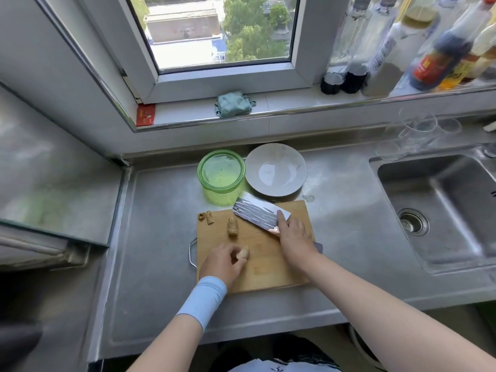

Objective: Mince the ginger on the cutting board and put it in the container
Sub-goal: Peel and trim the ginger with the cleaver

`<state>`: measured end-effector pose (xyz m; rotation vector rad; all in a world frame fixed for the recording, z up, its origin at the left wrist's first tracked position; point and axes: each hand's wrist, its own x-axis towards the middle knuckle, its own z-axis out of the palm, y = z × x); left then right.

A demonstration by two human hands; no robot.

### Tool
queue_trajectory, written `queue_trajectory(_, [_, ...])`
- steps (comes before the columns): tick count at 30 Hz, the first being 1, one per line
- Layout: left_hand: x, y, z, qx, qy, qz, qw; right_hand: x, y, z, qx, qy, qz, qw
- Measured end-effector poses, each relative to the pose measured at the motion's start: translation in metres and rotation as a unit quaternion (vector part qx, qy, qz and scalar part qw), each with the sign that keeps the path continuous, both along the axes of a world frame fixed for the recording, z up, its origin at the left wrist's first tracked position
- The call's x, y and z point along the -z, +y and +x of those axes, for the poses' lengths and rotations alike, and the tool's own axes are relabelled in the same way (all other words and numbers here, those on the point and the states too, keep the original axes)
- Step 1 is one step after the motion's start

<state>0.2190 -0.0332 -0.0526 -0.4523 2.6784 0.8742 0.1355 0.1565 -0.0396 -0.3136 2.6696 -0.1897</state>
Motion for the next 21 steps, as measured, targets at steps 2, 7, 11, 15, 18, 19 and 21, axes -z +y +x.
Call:
queue_trajectory(2, [-0.001,0.0,0.004,-0.024,-0.001,-0.004,1.0,0.002,0.004,0.002,0.01,0.026,0.013,1.0])
queue_trajectory(7, [0.004,-0.002,0.022,-0.069,0.0,-0.018,0.997,-0.018,0.019,0.014,0.045,0.017,-0.014,0.999])
queue_trajectory(11, [0.0,-0.001,0.029,-0.072,0.063,-0.006,0.995,-0.037,0.022,0.025,0.022,0.043,-0.14,0.989])
queue_trajectory(15, [0.005,0.006,0.033,-0.058,0.18,0.0,0.982,-0.041,0.014,0.036,-0.03,0.037,-0.2,0.979])
queue_trajectory(18, [0.016,0.011,0.036,0.006,0.217,0.003,0.976,-0.035,0.009,0.042,-0.056,0.007,-0.192,0.98])
queue_trajectory(19, [0.019,0.013,0.037,0.003,0.222,0.01,0.975,-0.033,0.008,0.043,-0.064,-0.004,-0.186,0.981])
queue_trajectory(21, [0.021,0.016,0.039,-0.04,0.215,0.035,0.975,-0.03,0.008,0.045,-0.08,-0.02,-0.172,0.982])
